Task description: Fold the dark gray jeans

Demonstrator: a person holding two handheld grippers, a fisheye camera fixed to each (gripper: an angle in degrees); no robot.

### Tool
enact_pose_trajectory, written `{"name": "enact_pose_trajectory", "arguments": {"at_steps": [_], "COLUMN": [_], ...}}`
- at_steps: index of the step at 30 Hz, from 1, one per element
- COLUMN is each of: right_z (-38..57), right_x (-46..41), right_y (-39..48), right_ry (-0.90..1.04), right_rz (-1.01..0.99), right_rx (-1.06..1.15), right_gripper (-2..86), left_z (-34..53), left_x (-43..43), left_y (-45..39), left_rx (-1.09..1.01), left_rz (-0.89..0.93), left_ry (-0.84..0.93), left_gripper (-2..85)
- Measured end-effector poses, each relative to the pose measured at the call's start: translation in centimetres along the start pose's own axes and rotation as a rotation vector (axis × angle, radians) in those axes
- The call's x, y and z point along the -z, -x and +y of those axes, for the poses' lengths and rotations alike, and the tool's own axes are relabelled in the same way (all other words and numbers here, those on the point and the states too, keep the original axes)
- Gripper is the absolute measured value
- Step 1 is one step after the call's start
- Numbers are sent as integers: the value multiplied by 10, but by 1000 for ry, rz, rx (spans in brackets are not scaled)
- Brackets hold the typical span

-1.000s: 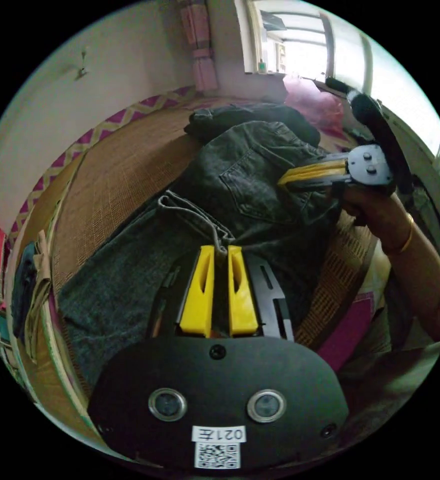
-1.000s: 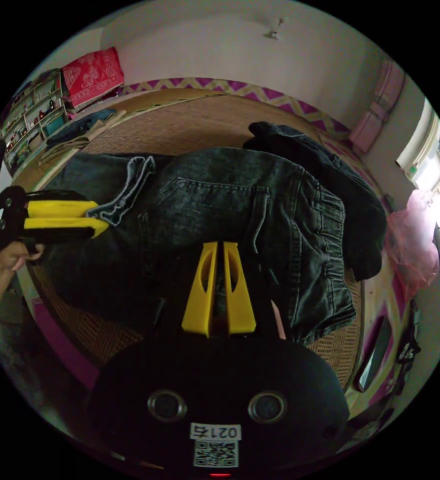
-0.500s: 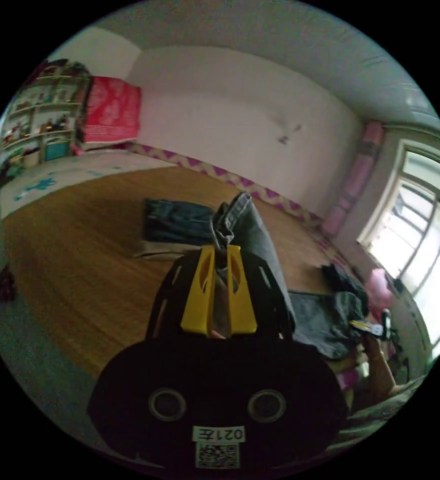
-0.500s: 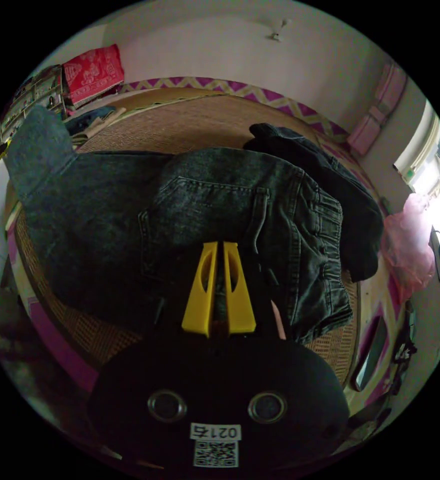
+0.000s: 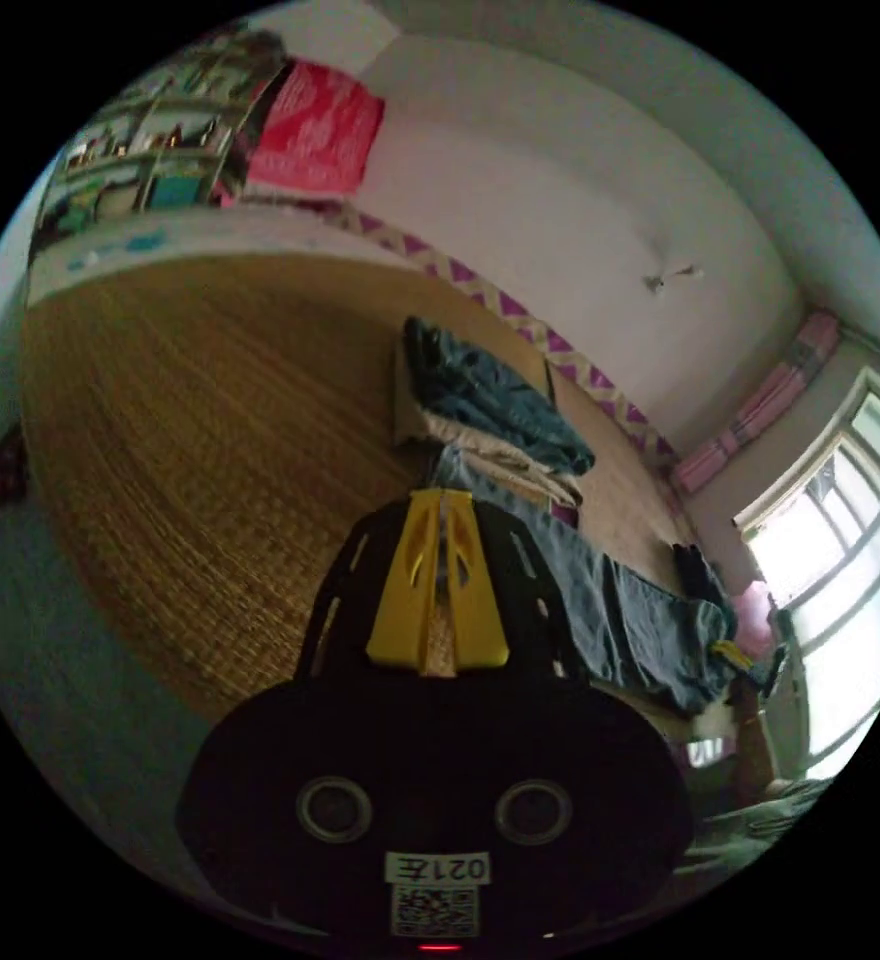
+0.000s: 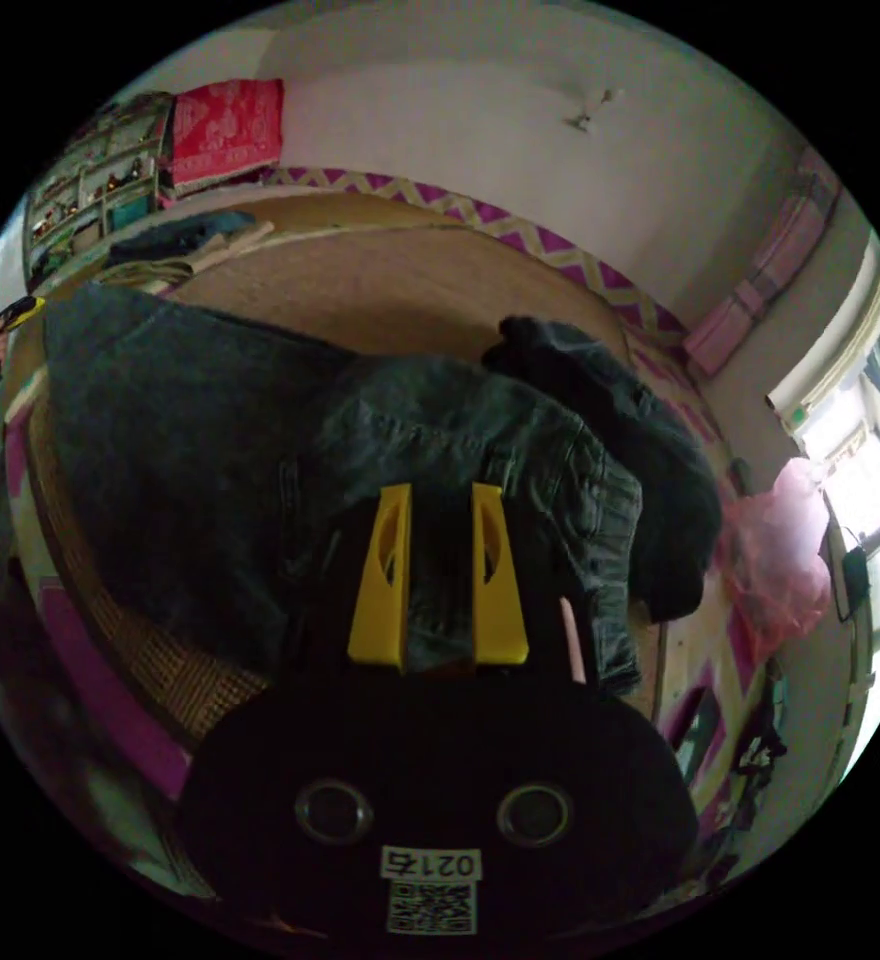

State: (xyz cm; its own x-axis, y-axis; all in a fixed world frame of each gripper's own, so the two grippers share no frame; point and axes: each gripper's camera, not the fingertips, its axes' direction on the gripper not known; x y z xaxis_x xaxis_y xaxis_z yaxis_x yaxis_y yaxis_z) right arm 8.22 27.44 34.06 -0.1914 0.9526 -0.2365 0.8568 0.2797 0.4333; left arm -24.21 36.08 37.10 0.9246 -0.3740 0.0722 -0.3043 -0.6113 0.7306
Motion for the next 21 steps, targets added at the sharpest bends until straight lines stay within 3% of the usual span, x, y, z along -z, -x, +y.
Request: {"name": "enact_pose_trajectory", "arguments": {"at_steps": [4,10,14,21], "right_z": [-47,-111,-126,-128], "right_x": [-7,-44,-54,12], "right_y": [-12,-27,-34,-49], "right_ry": [-28,124,270,134], "right_rz": [-37,-73,-197,-312], "right_rx": [174,390,457,467], "right_gripper": [111,108,18,-8], "left_z": [-14,-12,-11,-11], "left_x": [-33,-112,-140,-165], "left_y": [-82,-161,-177,-187], "left_rx": [-377,-775,-892,-997], "left_rz": [137,116,163,93], "left_ry": [172,357,459,581], "left_gripper": [40,88,119,109]}}
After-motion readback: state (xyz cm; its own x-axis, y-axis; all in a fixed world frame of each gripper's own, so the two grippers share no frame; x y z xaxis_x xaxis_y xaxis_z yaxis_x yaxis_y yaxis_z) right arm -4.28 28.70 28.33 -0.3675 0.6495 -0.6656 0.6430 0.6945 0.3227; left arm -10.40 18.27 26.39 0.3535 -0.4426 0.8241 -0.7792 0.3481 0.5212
